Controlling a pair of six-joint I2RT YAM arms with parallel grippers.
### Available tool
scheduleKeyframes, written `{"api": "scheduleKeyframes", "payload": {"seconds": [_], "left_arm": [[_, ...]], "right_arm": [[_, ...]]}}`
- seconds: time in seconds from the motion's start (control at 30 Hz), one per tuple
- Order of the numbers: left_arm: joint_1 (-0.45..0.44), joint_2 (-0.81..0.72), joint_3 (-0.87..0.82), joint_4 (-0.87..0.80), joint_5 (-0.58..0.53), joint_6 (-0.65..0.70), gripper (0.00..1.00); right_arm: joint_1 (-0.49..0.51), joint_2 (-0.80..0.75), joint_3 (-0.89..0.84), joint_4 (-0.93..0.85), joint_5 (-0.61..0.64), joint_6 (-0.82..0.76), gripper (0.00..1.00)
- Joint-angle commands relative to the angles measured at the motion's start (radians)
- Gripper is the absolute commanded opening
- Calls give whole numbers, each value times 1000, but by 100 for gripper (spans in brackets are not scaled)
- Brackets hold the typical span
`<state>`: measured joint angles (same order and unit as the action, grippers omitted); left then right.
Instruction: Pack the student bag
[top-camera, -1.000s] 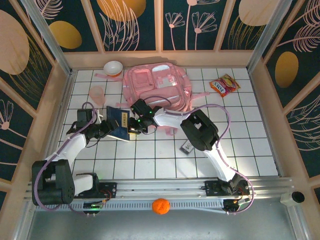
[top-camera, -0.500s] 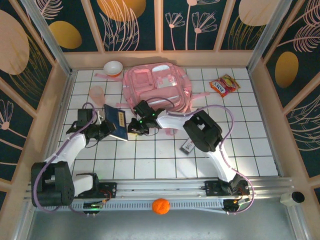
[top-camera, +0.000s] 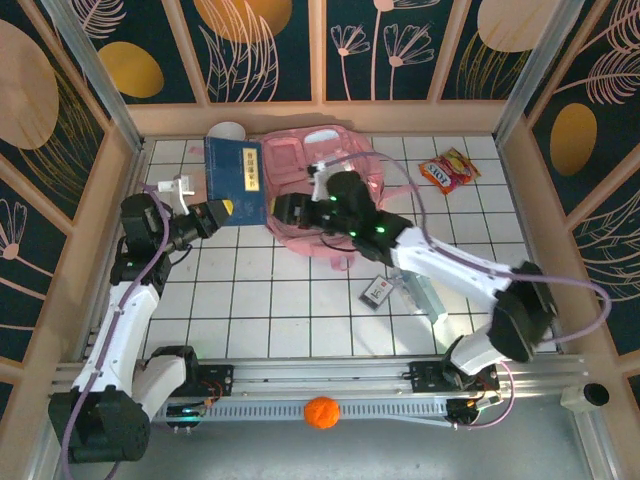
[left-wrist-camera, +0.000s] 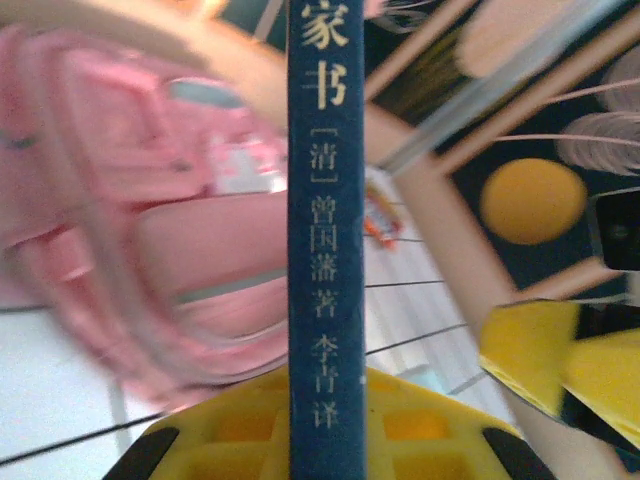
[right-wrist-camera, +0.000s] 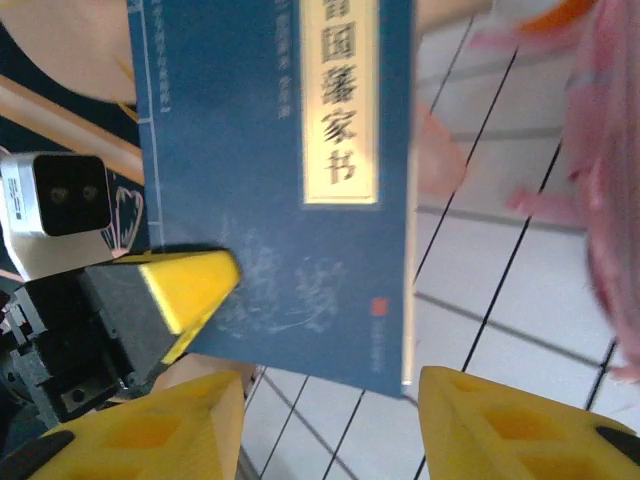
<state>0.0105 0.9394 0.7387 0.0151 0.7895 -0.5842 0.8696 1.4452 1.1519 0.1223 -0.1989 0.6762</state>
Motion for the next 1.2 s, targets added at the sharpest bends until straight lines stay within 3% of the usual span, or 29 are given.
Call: {"api": "scheduleKeyframes", "payload": {"seconds": [0.0, 0.17, 0.37, 0.4, 0.43, 0.6, 0.73, 0.83, 0.97, 1.03, 1.07, 1.17], "left_arm": [[-10, -40, 7, 291, 212, -111, 0], [-24, -47, -1, 500, 313, -264, 0], [-61, -41, 5, 564, 318, -296, 0], [-66, -36, 7, 577, 317, -301, 0], [-71, -33, 10, 590, 317, -309, 0], [-110, -6, 51, 614, 342, -311, 0], [-124, 7, 74, 616, 338, -309, 0], [-130, 15, 82, 624, 330, -308, 0], [-132, 19, 79, 551, 297, -242, 4], [-132, 16, 84, 450, 246, -177, 16], [-132, 13, 82, 407, 224, -140, 26], [-132, -14, 96, 243, 139, 31, 53]], "right_arm": [[-41, -143, -157, 189, 50, -139, 55], [-84, -280, -293, 383, -24, -194, 67], [-84, -247, -264, 545, -265, -186, 77], [-83, -226, -249, 566, -300, -168, 84], [-83, -207, -234, 577, -322, -154, 98], [-87, -132, -178, 584, -295, -113, 99], [-87, -81, -150, 646, -399, -91, 98], [-87, -51, -152, 717, -488, -51, 88], [-106, -43, -191, 869, -514, -1, 41], [-129, -58, -214, 915, -512, 2, 7], [-146, -75, -228, 911, -502, -6, 0], [-187, -147, -257, 777, -482, -99, 0]]}}
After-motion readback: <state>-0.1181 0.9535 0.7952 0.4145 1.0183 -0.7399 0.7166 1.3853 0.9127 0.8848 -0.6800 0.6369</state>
